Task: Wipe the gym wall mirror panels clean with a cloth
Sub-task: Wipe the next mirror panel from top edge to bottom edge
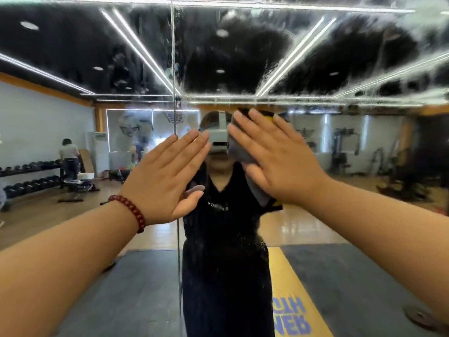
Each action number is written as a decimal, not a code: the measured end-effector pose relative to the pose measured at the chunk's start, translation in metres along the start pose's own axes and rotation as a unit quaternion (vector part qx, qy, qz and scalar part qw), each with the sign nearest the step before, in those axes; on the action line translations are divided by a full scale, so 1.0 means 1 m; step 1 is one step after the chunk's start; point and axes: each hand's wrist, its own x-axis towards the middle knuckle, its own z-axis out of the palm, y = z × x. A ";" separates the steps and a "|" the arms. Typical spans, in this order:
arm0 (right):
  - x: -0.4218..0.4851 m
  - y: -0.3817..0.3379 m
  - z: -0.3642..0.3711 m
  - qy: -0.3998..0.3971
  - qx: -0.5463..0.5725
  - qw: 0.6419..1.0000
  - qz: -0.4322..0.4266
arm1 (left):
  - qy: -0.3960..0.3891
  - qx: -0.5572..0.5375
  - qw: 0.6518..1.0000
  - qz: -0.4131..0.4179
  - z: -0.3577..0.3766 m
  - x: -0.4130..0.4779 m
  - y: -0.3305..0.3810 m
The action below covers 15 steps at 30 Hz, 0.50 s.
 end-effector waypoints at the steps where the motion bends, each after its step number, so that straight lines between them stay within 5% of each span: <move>1: 0.006 0.004 -0.002 0.003 0.002 1.000 0.022 | 0.001 0.003 1.000 -0.001 0.000 0.000 0.000; 4: -0.010 -0.013 0.005 0.022 0.004 1.000 0.023 | 0.000 0.011 1.000 -0.006 -0.001 0.001 0.001; 10: -0.049 -0.024 0.014 -0.033 -0.001 0.981 -0.190 | 0.000 0.010 1.000 -0.009 -0.003 0.002 0.003; 12: -0.028 -0.008 0.008 -0.017 0.001 0.987 -0.159 | -0.004 0.008 1.000 -0.013 -0.003 0.002 0.004; 15: 0.004 0.004 -0.003 0.024 0.010 1.000 0.012 | -0.002 0.010 1.000 -0.012 -0.003 0.002 0.005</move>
